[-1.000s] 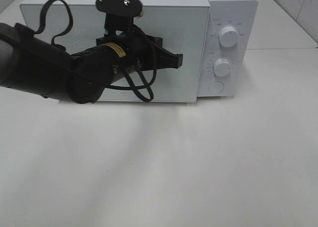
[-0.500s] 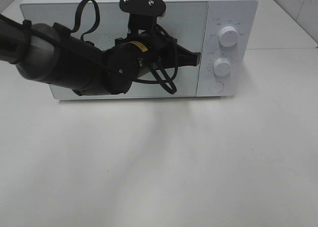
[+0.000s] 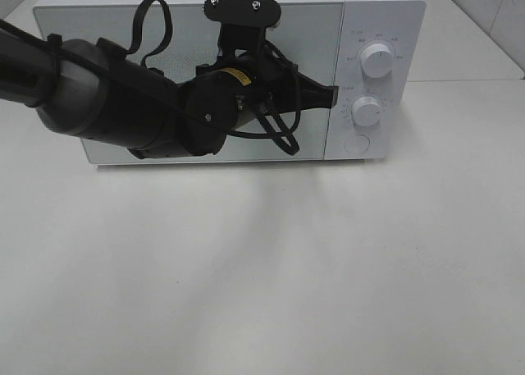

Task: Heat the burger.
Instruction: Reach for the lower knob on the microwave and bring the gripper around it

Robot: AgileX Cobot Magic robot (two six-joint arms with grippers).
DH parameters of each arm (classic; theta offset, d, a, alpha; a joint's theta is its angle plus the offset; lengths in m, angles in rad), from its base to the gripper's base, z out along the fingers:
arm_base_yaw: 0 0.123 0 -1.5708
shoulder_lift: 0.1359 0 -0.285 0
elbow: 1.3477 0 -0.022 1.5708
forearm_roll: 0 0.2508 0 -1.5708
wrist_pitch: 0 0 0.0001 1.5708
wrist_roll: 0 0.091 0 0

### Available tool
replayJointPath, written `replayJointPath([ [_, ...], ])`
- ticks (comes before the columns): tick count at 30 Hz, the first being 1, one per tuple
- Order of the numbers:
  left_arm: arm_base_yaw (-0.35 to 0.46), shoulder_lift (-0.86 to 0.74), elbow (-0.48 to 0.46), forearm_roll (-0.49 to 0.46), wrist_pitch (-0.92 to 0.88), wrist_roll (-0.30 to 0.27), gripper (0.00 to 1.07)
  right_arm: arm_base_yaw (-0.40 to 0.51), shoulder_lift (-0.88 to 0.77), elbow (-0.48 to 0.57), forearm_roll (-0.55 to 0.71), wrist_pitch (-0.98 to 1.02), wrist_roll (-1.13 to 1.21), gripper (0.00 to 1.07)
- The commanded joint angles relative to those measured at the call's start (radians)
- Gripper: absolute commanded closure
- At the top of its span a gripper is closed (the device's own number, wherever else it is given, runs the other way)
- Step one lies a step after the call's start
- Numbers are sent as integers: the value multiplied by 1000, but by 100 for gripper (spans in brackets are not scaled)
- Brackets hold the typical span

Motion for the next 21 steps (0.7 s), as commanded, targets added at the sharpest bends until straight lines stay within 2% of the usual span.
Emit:
replayJointPath([
  [1, -36, -47, -10, -31, -1, 45, 107, -7, -30, -2, -3, -14, 5, 34],
  [6, -83, -89, 15, -42, 71, 79, 107, -7, -30, -2, -3, -14, 5, 34],
  [11, -105, -115, 33, -63, 164, 77, 107, -7, -30, -2, -3, -14, 5, 34],
  [12, -107, -124, 34, -66, 231, 78, 102, -7, -30, -2, -3, -14, 5, 34],
  [13, -107, -124, 34, -66, 231, 78, 102, -7, -30, -2, -3, -14, 5, 34],
  [14, -107, -130, 34, -66, 268, 78, 96, -7, -30, -2, -3, -14, 5, 34],
  [15, -107, -137, 34, -66, 333, 78, 78, -7, -30, -2, -3, -14, 5, 34],
  [16, -107, -137, 34, -66, 333, 78, 78, -7, -30, -2, -3, -14, 5, 34],
  [17, -107, -143, 34, -66, 371, 78, 65, -7, -30, -2, -3, -14, 5, 34],
  [18, -107, -146, 33, -66, 430, 76, 37, -7, -30, -2, -3, -14, 5, 34],
  [19, -107, -146, 33, -66, 430, 76, 37, -7, -30, -2, -3, -14, 5, 34],
  [20, -107, -146, 33, -66, 488, 71, 10, -7, -30, -2, -3, -14, 5, 34],
  [21, -107, -146, 33, -66, 529, 71, 5, -7, -30, -2, -3, -14, 5, 34],
])
